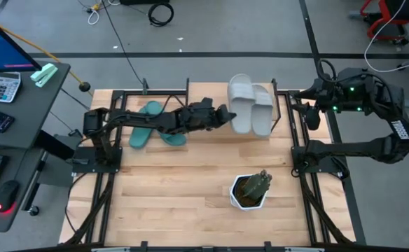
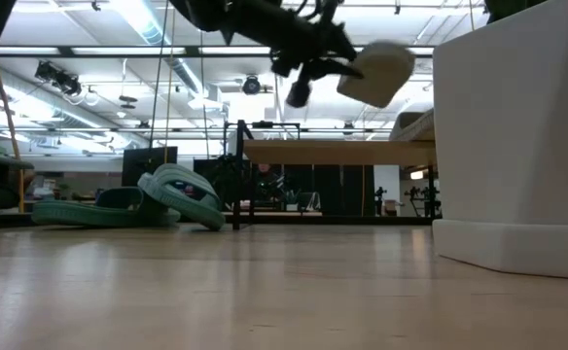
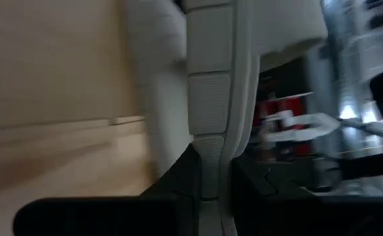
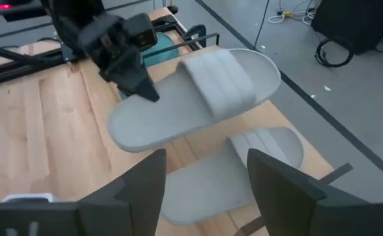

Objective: Pick and place slides into the shelf
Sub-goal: Put the gray slipper on the shelf

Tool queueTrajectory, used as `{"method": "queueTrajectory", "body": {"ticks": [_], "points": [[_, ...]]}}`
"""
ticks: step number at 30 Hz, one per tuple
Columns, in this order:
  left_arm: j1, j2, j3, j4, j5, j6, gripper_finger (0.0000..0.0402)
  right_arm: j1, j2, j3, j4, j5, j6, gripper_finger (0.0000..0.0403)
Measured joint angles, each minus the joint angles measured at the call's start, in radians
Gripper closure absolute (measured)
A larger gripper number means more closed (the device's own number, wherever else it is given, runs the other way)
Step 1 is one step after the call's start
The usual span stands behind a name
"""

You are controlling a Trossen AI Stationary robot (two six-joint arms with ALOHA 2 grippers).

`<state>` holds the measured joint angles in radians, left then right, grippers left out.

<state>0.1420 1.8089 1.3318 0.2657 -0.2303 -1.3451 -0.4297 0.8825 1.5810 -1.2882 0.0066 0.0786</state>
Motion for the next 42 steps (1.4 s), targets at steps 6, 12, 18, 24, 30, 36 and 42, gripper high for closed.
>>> {"method": "queueTrajectory", "body": {"ticks": [6, 12, 18, 24, 30, 36, 42], "points": [[0.048, -0.067, -0.108, 0.024, 0.031, 0.014, 0.0347, 0.0, 0.012, 0.0, 0.01, 0.0, 0.042, 0.0183], [0.07, -0.072, -0.16, 0.082, 0.098, 0.018, 0.0347, 0.0, 0.016, 0.0, 0.036, 0.0, 0.084, 0.0183], [0.07, -0.07, -0.204, 0.084, 0.096, 0.017, 0.0347, 0.0, 0.017, 0.0, 0.039, 0.0, 0.105, 0.0183], [0.068, -0.068, -0.216, 0.088, 0.082, 0.025, 0.0347, 0.0, 0.018, 0.0, 0.04, 0.0, 0.105, 0.0183], [0.066, -0.049, -0.214, 0.102, 0.049, 0.022, 0.0347, 0.0, 0.021, 0.0, 0.041, -0.005, 0.113, 0.0183], [0.054, -0.017, -0.216, 0.135, 0.048, -0.011, 0.0347, 0.0, 0.021, 0.0, 0.04, -0.008, 0.112, 0.0183], [0.044, -0.013, -0.215, 0.195, 0.039, -0.012, 0.0347, 0.0, 0.021, 0.0, 0.04, -0.015, 0.112, 0.0183]]}}
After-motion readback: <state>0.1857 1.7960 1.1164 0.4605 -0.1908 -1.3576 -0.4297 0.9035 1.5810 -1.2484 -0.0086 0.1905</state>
